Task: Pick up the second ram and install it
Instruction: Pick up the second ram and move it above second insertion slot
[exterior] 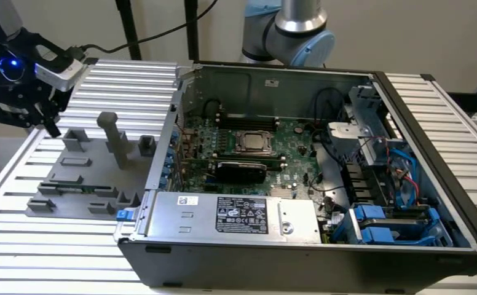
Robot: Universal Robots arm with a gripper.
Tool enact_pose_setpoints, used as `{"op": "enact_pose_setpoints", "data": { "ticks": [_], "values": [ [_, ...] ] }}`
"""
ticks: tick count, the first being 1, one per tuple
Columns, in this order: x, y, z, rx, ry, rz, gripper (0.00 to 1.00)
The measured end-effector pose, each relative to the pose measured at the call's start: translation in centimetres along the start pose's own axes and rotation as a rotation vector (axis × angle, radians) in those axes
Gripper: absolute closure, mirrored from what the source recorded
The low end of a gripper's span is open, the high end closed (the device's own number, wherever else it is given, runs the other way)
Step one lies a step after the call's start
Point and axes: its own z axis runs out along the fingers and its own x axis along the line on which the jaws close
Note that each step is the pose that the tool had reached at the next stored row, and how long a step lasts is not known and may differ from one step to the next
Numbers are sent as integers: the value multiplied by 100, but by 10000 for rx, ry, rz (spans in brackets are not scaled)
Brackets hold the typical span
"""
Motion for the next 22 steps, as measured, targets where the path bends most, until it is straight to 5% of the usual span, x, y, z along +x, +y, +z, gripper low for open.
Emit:
{"op": "enact_pose_setpoints", "data": {
  "ticks": [22],
  "values": [
    [4, -8, 188, -84, 175, -3990, 89]
  ]
}}
